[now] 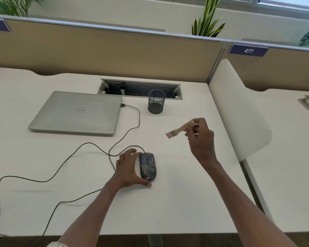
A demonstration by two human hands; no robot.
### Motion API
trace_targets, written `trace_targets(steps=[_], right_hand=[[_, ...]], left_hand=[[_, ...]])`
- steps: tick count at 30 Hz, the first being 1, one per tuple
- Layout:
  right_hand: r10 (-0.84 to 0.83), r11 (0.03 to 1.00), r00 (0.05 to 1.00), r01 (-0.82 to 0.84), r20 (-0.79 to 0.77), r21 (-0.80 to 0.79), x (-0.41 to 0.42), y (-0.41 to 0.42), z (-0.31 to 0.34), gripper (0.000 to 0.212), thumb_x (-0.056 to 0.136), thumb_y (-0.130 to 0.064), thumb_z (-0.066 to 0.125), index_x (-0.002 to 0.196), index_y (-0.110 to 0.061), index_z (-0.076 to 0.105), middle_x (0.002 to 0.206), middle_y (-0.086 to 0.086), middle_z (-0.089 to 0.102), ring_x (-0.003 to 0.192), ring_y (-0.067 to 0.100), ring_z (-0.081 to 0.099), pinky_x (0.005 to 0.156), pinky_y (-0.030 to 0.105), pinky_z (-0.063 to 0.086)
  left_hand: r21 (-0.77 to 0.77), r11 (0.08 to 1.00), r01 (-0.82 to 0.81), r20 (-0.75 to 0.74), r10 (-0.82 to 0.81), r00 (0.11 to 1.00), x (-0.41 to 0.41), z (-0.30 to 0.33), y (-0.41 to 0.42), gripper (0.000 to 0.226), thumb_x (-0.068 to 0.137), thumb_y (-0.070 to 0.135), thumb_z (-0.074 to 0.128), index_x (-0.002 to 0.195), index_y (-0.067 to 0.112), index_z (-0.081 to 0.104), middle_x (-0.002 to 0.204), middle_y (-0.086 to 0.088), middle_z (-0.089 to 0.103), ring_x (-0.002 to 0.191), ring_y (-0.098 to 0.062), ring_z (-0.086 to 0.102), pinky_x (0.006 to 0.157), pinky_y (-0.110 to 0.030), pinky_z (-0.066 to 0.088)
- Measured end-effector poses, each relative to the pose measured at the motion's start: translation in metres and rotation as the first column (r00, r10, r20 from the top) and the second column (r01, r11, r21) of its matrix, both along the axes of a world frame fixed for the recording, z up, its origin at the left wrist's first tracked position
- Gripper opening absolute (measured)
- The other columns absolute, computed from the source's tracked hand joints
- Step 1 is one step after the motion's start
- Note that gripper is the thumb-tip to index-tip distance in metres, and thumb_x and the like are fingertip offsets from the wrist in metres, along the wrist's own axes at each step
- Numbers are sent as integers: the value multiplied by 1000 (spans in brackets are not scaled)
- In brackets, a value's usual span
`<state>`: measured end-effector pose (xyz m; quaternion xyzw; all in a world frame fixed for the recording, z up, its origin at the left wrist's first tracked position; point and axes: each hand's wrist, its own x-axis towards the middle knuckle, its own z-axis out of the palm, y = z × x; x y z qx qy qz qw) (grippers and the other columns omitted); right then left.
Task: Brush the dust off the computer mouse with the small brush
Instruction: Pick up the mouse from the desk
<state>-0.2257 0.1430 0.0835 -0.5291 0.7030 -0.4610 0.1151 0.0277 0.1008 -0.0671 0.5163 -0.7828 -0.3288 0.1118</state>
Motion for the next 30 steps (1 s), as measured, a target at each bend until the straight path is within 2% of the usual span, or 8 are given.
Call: trace_targets(steps=[7,14,19,22,24,27,30], right_hand=[[-10,1000,1000,10,-3,4,9,17,4,8,101,-14,60,102,-14,52,88,2,72,78,25,71,70,46,58],[-29,998,999,29,-14,-48,27,48,15,11,101,-9,59,102,-17,51,84,1,72,74,24,70,69,46,58],[-44,995,998,47,35,-84,49,67,24,16,99,-4,59,109,-14,53,81,0,73,74,8,73,71,33,60],[-38,992,998,44,54,-117,65,80,30,20,98,-2,59,111,-15,53,83,3,74,75,5,73,70,28,60],[-37,990,998,43,50,-135,74,88,35,20,97,-3,60,112,-14,55,85,4,74,74,9,75,70,31,62],[-34,990,999,40,41,-138,83,99,41,21,96,-5,61,115,-12,56,88,7,74,78,20,76,72,41,63],[-33,990,999,34,9,-135,89,110,47,21,96,-6,62,115,-10,56,88,7,73,77,24,75,71,44,62]], left_hand=[[-12,1000,-16,-37,15,999,1,2,1,128,28,79,80,141,41,34,145,12,24,135,-17,23,108,-33,26],[-3,999,-54,-206,52,977,22,10,14,121,35,66,87,142,38,37,133,14,32,127,-14,27,110,-33,33],[51,998,-41,-297,54,953,44,24,36,115,37,58,93,137,41,37,126,26,47,116,-5,45,92,-23,41],[73,997,-34,-327,56,944,56,35,53,121,37,56,95,141,40,34,118,22,61,108,10,53,80,-16,43],[72,997,-30,-341,53,939,64,42,65,124,38,57,95,143,40,31,112,23,62,104,14,55,74,-14,43],[46,999,-14,-346,29,938,74,54,82,124,42,59,93,146,39,28,111,21,64,101,9,59,66,-11,45],[11,1000,9,-351,-5,936,81,65,99,122,45,57,93,146,39,26,109,17,67,97,6,62,66,-7,47]])
